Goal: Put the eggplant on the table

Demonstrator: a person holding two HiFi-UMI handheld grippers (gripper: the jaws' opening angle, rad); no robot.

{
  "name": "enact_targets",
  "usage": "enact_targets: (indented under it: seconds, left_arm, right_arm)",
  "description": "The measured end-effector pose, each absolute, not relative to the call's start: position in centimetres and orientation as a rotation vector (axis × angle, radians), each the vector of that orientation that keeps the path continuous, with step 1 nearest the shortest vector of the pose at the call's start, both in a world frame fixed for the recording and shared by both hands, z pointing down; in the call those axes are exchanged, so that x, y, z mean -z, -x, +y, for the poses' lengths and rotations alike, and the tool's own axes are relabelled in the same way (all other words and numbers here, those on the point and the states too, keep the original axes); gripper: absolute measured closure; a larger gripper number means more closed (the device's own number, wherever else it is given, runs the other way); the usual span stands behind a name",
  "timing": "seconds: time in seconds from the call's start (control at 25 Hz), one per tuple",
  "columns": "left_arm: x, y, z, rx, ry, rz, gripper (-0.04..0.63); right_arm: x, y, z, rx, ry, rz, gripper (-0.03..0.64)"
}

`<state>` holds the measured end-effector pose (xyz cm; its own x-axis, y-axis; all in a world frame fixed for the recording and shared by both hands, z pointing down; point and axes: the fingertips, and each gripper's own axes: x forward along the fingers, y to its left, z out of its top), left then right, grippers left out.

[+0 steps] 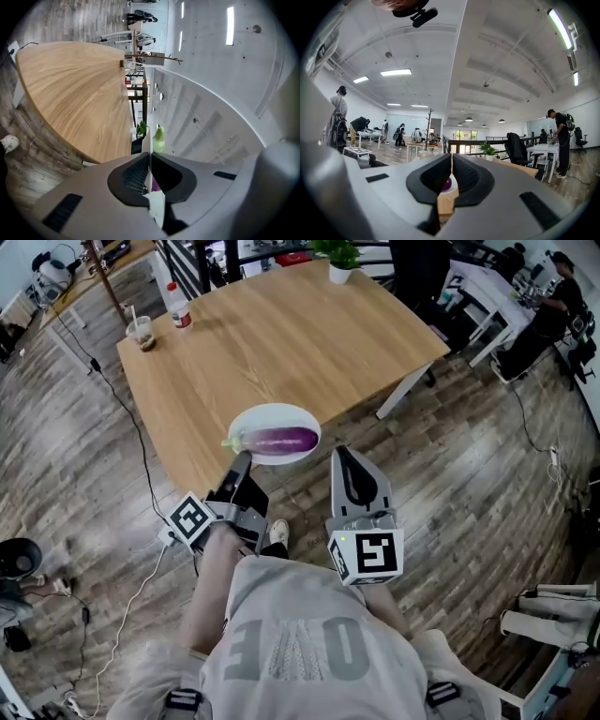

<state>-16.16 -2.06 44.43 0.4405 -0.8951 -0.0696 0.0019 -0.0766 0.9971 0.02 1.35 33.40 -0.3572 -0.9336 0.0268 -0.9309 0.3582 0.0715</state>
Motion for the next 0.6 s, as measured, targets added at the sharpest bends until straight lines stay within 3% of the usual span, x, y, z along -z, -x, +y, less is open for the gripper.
enact_targets:
  seconds: [0.6]
  left_arm:
    - [-42.6,17.3,-14.3,0.916,-1.487,-0.845,0.575]
  right_arm:
    - [-35.2,-1.9,-10.6,-0.036,-1.865,-2.480,0.594]
